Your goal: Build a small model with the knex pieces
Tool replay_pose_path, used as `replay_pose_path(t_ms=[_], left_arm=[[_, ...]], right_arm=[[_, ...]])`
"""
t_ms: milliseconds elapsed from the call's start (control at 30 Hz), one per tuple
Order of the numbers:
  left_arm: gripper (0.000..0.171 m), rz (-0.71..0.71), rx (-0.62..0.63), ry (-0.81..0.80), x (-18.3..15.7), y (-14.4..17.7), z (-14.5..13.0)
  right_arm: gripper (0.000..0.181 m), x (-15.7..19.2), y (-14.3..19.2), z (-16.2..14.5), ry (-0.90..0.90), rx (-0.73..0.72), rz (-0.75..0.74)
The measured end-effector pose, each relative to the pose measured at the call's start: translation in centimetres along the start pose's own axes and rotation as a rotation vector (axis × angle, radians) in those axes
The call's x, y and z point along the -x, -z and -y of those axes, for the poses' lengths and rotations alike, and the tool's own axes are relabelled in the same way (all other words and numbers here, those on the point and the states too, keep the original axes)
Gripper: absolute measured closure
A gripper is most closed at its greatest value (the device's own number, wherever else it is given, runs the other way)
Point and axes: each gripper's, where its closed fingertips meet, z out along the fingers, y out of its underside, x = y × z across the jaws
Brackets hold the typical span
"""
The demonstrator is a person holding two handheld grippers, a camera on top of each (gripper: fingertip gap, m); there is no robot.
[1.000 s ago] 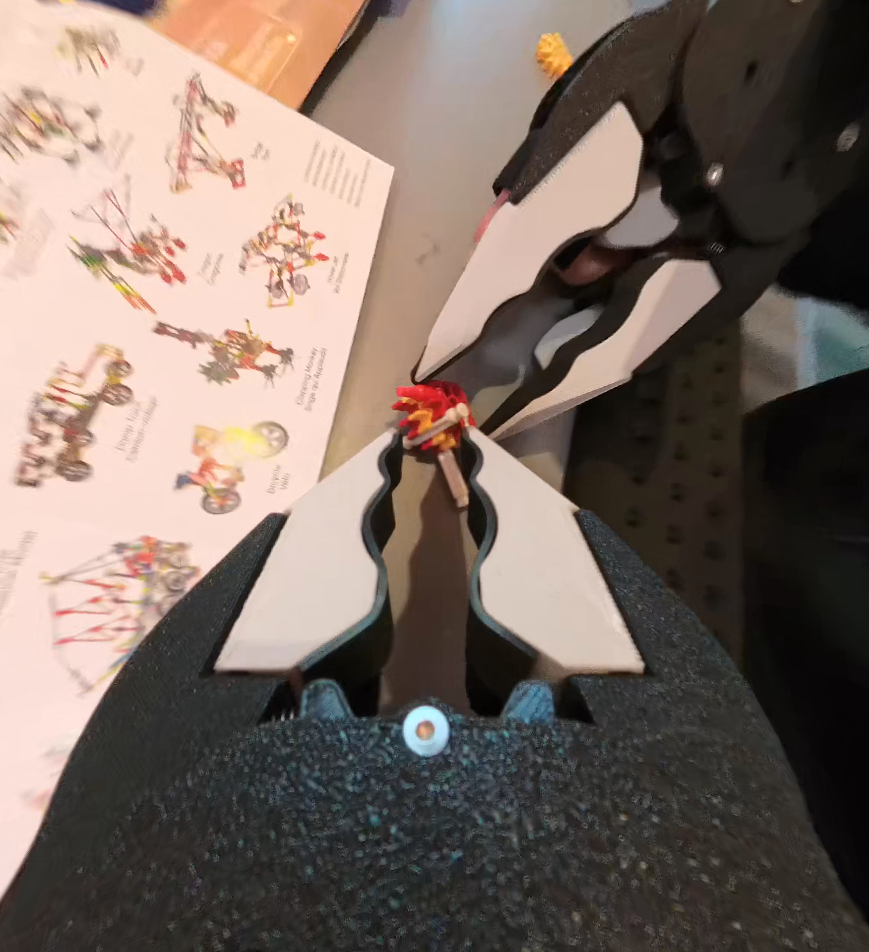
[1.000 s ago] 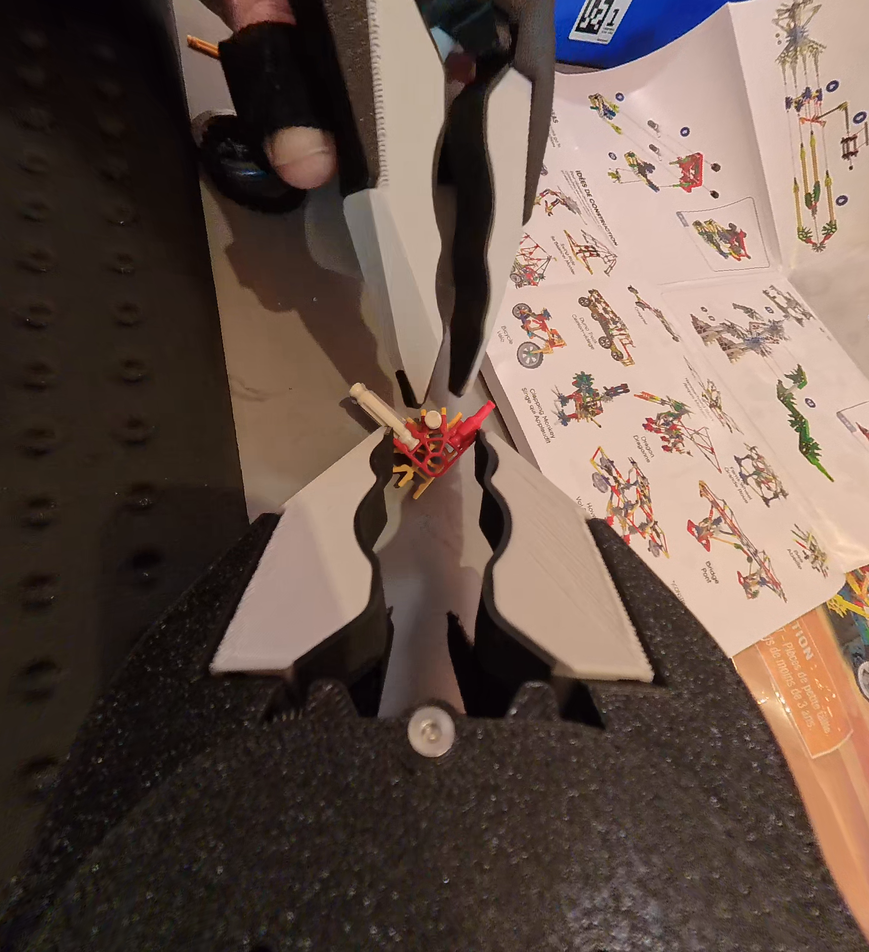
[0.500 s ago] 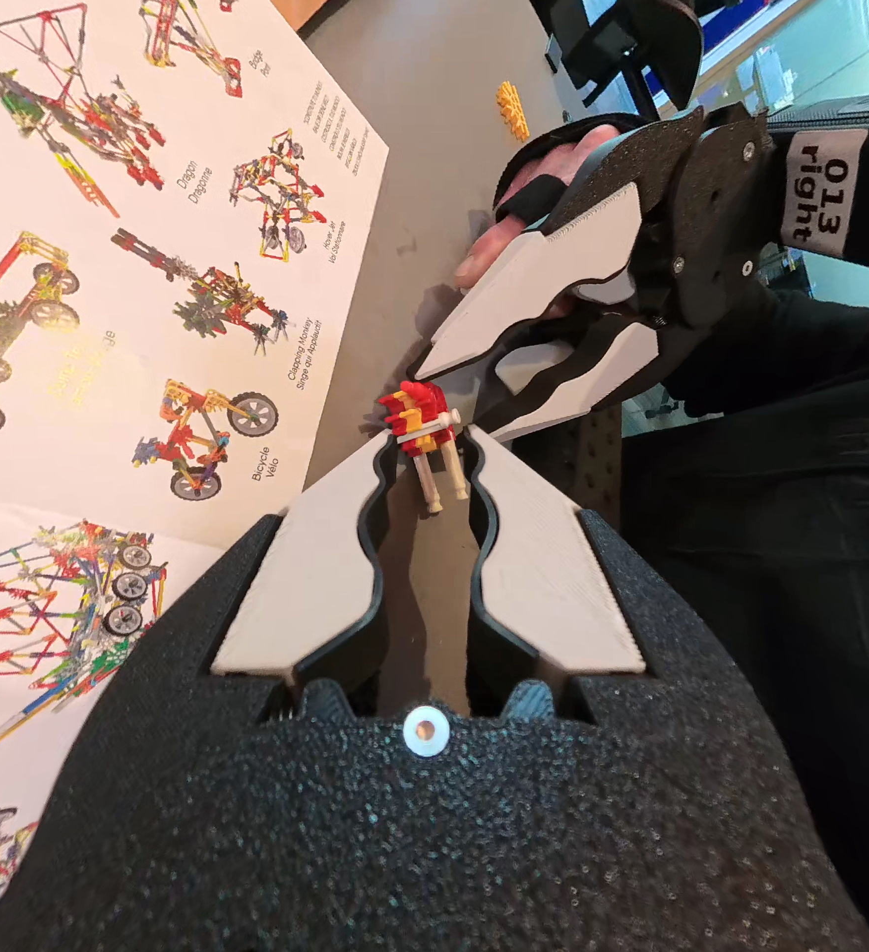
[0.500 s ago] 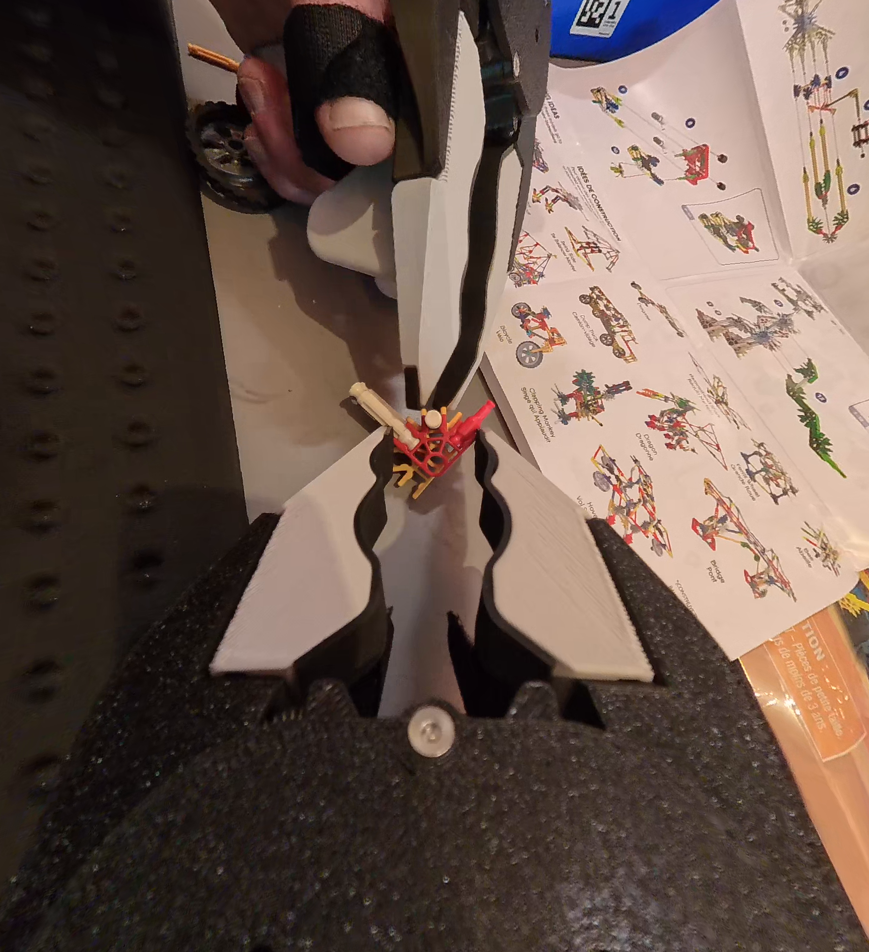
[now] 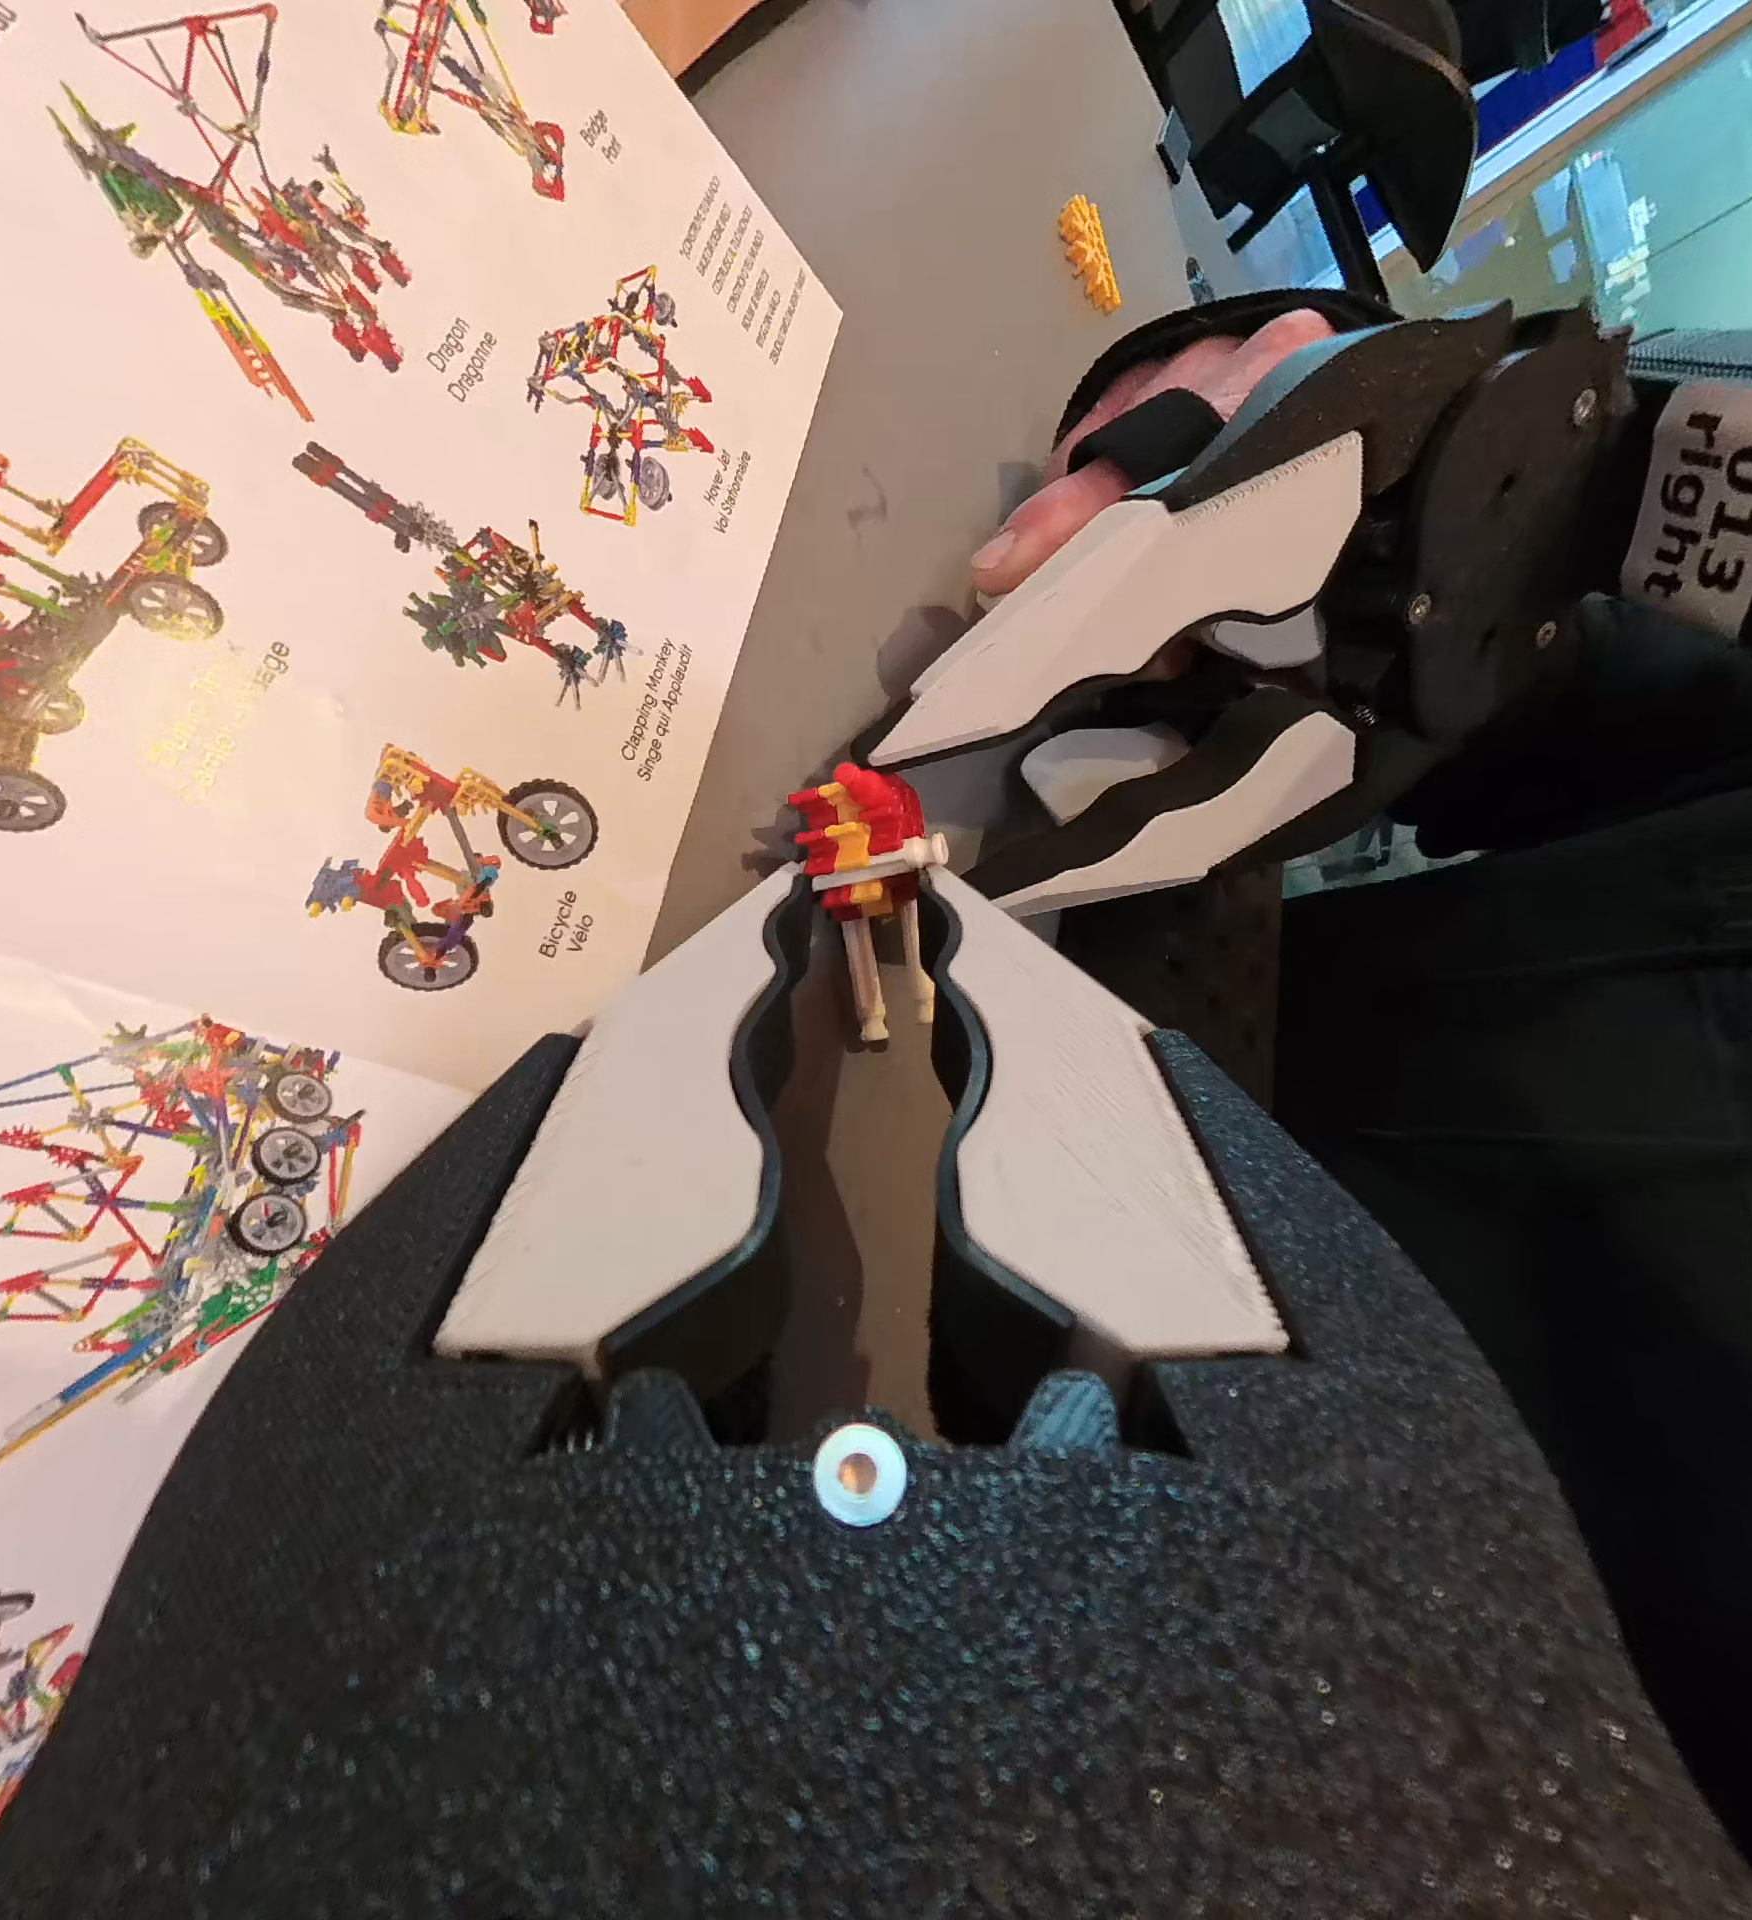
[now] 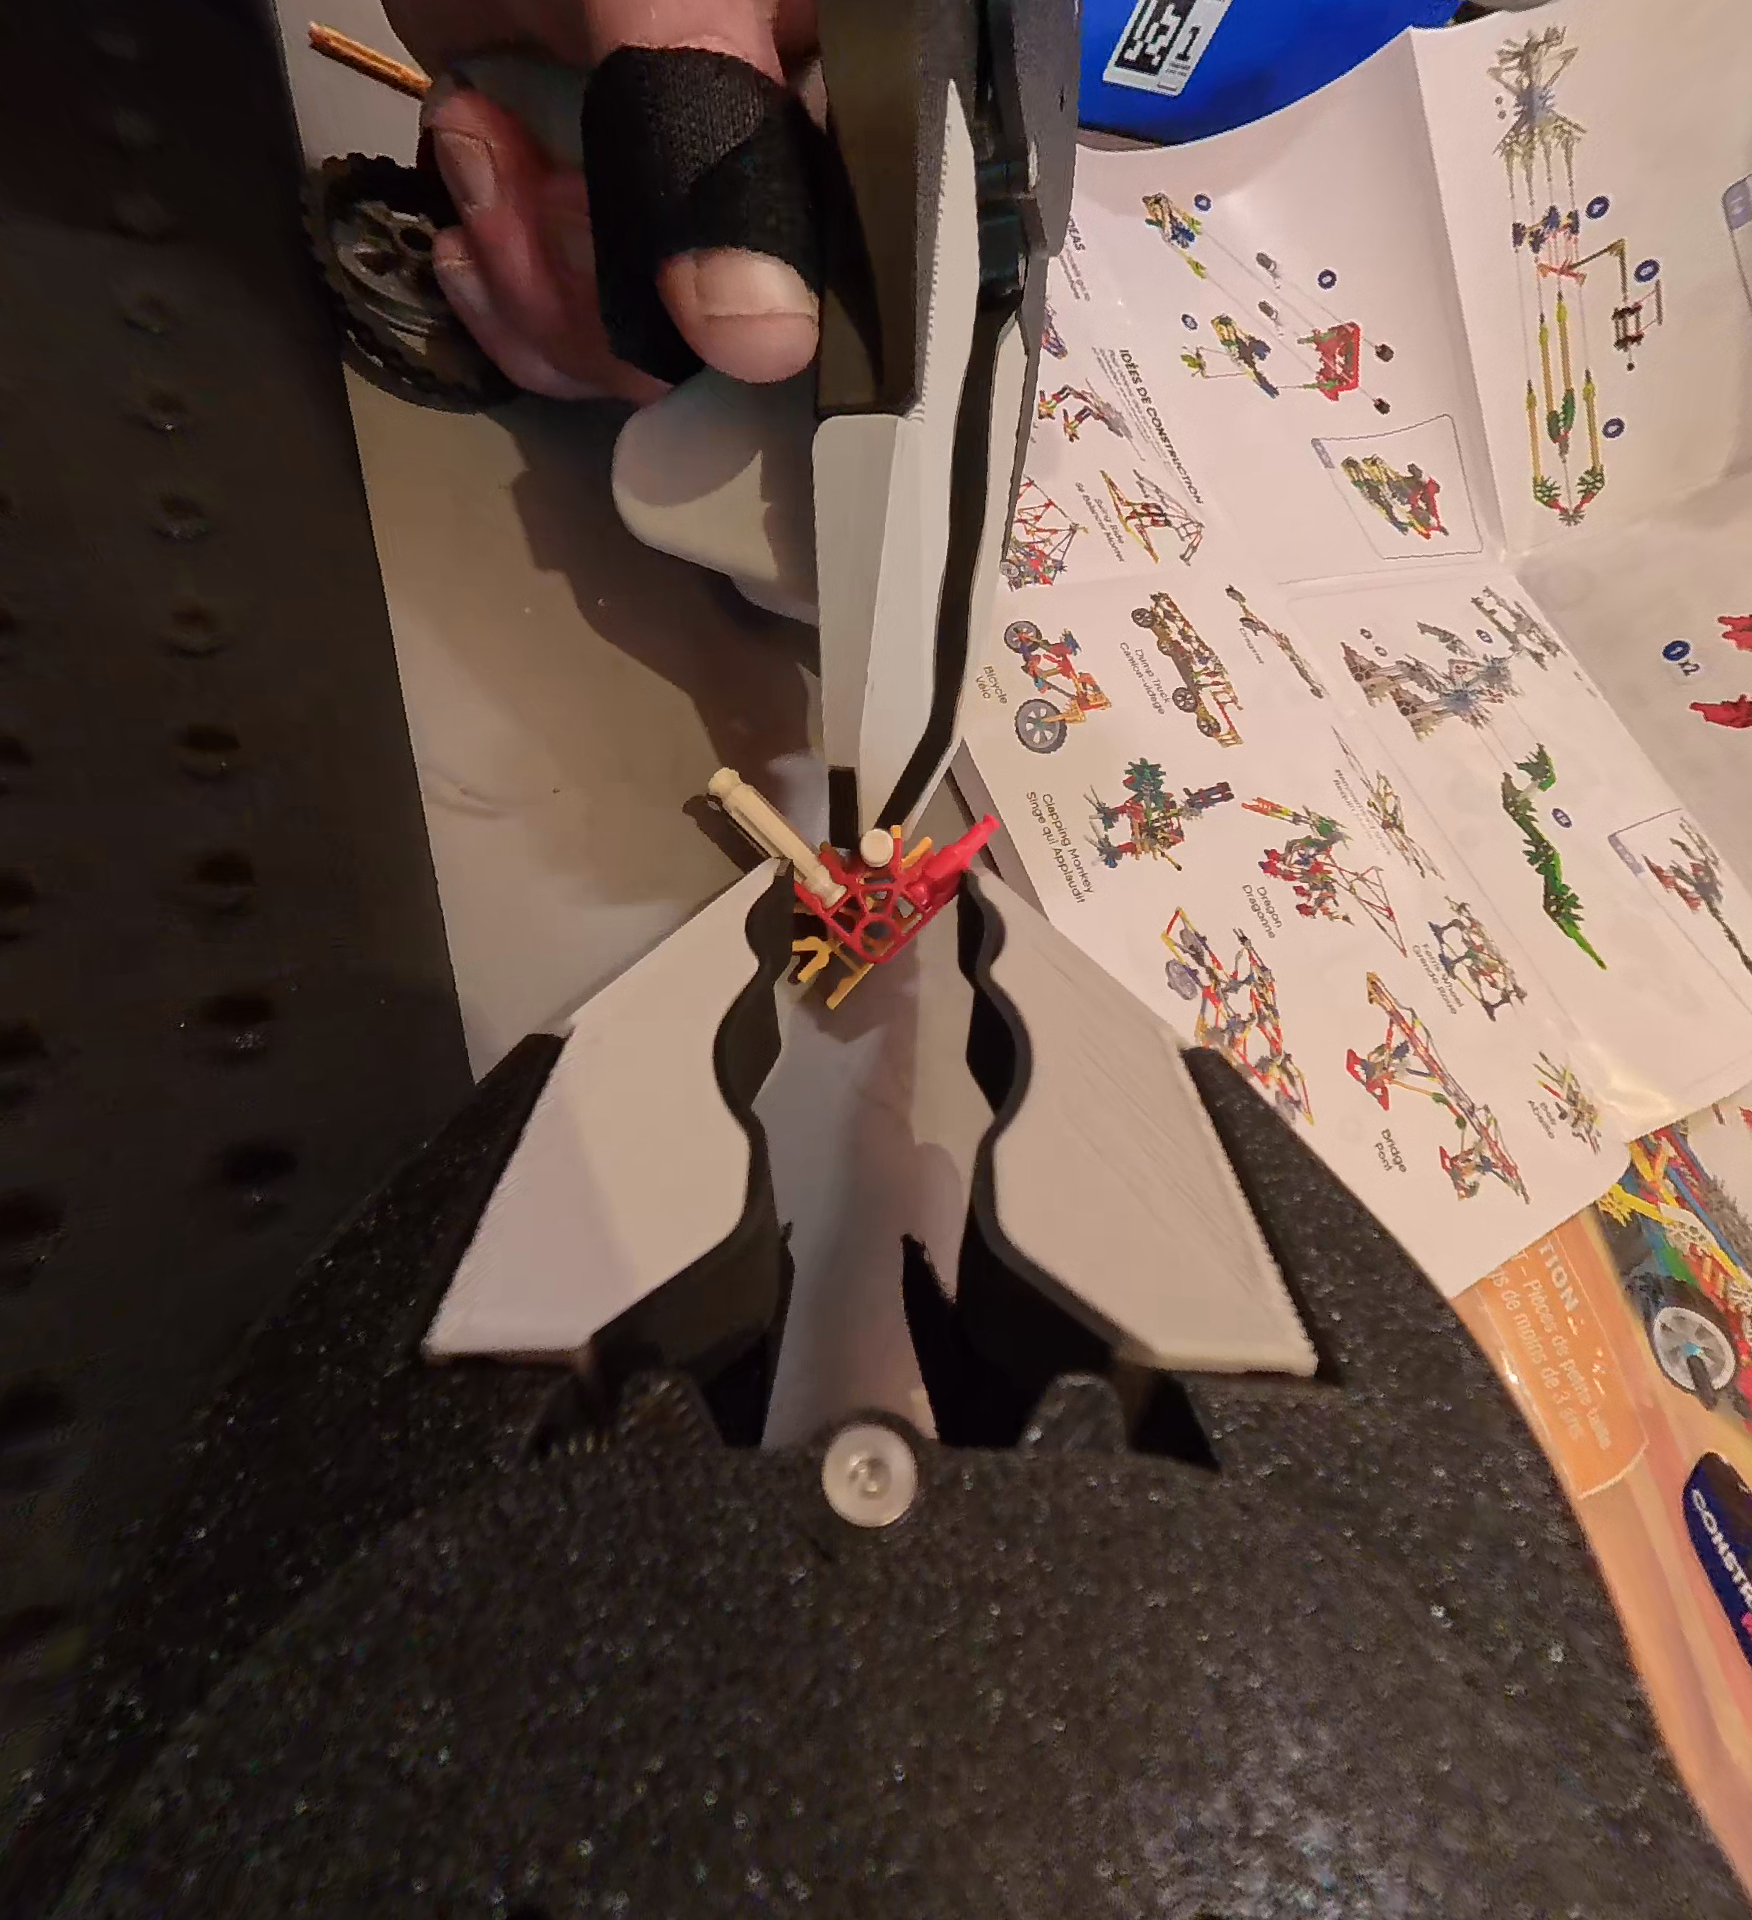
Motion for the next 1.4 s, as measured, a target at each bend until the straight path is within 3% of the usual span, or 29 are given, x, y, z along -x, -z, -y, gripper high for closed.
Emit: replay_pose_path(t_ms=[267, 467, 800, 867, 1400], left_arm=[[0.160, -0.076, -0.032, 0.053, -0.31, 0.43, 0.39], [0.164, -0.045, -0.021, 0.054, 0.09, 0.29, 0.34], [0.159, -0.047, -0.019, 0.058, 0.13, 0.30, 0.34], [0.145, -0.083, -0.015, 0.071, -0.19, 0.31, 0.31], [0.154, -0.053, -0.019, 0.070, 0.19, 0.26, 0.45]], right_arm=[[0.150, -0.11, -0.06, -0.03, -0.011, 0.000, 0.003], [0.150, -0.18, -0.08, -0.05, -0.016, 0.001, 0.001], [0.150, -0.22, -0.10, -0.06, -0.024, 0.000, 0.007], [0.150, -0.23, -0.11, -0.06, -0.026, 0.000, 0.008], [0.150, -0.23, -0.07, -0.06, -0.028, 0.000, 0.010]])
